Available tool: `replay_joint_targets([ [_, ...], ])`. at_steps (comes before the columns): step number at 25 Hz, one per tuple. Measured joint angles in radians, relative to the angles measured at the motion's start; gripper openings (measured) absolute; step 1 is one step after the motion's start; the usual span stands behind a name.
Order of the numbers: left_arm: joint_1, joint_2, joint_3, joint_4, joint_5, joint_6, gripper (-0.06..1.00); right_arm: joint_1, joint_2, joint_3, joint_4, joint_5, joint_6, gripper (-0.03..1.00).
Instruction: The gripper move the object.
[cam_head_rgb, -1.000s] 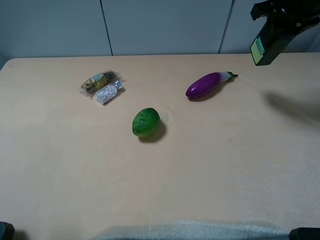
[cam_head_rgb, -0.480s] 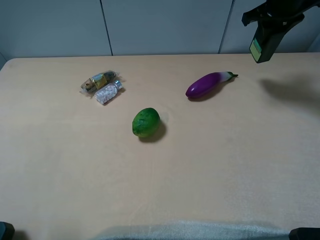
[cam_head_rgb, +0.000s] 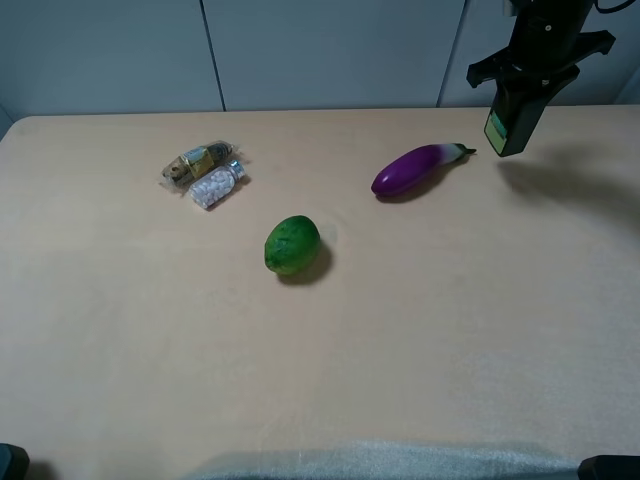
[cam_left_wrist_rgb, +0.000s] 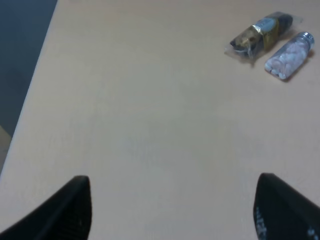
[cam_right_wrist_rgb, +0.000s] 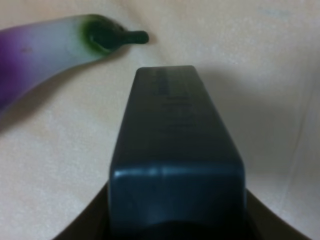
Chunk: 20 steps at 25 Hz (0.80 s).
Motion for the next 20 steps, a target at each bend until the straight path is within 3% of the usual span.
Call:
replay_joint_targets([
  [20, 0.0, 0.0, 0.0, 0.0, 0.0, 0.0, 0.74, 0.012, 0.065, 0.0, 0.088, 0.0, -0.052, 0.3],
])
